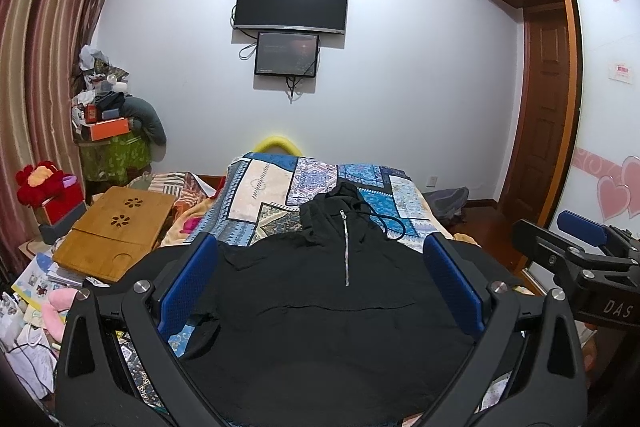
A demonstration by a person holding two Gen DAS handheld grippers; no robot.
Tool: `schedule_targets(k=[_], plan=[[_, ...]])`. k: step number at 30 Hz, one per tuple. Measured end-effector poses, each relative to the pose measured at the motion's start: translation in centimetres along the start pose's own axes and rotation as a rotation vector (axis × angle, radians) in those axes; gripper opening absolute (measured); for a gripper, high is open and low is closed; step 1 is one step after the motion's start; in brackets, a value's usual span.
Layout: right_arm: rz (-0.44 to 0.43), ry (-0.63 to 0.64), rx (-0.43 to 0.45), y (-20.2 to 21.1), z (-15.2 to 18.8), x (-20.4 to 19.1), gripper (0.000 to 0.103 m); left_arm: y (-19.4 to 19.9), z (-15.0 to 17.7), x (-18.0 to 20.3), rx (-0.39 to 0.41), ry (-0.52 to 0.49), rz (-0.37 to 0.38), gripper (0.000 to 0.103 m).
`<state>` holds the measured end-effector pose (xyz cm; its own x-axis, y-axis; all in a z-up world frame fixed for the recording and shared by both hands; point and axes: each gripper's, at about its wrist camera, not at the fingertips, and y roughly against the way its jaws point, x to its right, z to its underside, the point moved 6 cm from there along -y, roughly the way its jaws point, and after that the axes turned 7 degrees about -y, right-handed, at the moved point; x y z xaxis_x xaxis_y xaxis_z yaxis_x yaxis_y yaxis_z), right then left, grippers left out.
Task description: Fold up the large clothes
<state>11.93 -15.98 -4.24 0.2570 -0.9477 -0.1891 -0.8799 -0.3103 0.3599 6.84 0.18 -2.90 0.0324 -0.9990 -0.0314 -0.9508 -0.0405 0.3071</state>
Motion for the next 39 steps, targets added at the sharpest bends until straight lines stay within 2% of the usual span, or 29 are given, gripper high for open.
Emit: schedule_targets(k=[39], plan=[[0.004, -0.025, -0.017, -0.49, 0.25, 0.94, 0.103, -0.58, 0.47, 0.07, -0.021, -0.006, 0.000, 0.103]])
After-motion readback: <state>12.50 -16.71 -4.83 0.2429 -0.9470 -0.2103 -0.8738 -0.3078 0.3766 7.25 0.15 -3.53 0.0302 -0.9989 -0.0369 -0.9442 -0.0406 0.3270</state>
